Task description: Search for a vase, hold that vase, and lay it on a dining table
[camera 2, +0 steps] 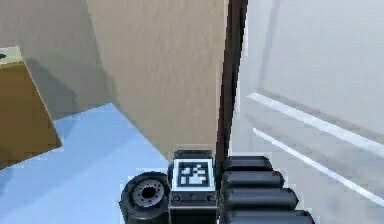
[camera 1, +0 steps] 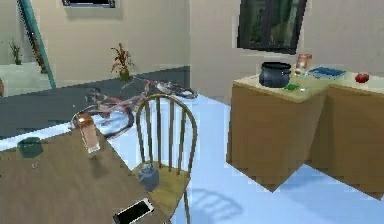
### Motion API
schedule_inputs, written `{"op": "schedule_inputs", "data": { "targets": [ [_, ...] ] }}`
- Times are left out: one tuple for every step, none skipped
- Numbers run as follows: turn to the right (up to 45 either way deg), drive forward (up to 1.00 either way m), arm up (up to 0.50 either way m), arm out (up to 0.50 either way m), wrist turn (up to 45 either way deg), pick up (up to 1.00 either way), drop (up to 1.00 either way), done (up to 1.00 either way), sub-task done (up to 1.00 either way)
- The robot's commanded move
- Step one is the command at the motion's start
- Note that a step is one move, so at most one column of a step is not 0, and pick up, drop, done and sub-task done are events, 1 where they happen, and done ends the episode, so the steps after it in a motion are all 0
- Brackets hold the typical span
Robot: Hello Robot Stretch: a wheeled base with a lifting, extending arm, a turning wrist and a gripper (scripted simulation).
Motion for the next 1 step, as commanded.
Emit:
{"op": "schedule_inputs", "data": {
  "targets": [
    [-45.0, 0.0, 0.0, 0.0, 0.0, 0.0, 0.0, 0.0, 0.0]
  ]
}}
